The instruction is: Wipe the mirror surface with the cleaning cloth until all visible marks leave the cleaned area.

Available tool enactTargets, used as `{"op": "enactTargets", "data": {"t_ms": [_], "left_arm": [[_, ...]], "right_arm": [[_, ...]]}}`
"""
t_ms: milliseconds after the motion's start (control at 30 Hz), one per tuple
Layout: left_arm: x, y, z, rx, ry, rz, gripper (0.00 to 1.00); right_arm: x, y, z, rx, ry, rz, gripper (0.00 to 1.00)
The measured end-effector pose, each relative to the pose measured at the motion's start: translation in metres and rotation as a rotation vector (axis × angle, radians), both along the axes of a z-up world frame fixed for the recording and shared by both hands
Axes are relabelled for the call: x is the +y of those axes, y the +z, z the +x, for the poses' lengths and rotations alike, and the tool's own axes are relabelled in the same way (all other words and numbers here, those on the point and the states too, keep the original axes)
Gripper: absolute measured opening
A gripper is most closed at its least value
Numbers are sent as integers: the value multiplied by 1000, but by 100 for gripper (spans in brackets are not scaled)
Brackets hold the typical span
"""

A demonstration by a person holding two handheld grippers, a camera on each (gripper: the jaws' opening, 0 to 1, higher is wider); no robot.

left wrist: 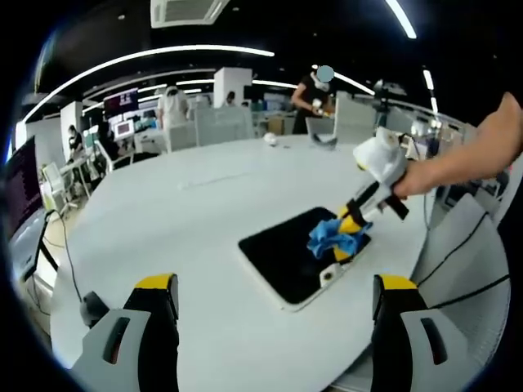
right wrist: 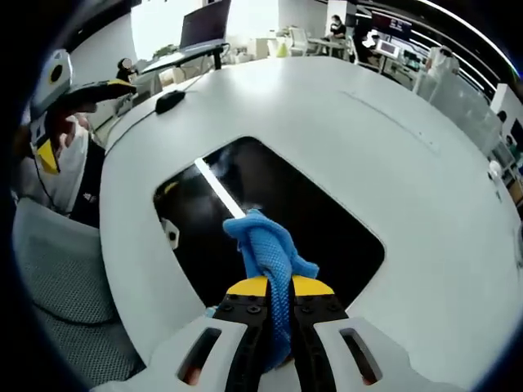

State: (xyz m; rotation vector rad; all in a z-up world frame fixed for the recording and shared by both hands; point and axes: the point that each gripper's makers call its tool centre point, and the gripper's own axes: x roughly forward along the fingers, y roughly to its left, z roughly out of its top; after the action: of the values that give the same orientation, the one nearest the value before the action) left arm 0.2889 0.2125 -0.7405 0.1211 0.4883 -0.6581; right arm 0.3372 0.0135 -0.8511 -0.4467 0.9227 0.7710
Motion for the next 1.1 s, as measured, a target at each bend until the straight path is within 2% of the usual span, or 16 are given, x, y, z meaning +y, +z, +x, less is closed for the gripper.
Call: {"op": "enactTargets", "data": {"t_ms": [100,567,1100], "left_arm": [[-1,2,3,-10,-10,15,99],[-4,4,3,-19,3,0,99],[3,3,2,-21,11,7,99]], "right_arm": [[0,0,-5,-1,-3,9,4],[1,-1,-36,17,-3,37,4],[1,0,-45,23,8,49,4]]}}
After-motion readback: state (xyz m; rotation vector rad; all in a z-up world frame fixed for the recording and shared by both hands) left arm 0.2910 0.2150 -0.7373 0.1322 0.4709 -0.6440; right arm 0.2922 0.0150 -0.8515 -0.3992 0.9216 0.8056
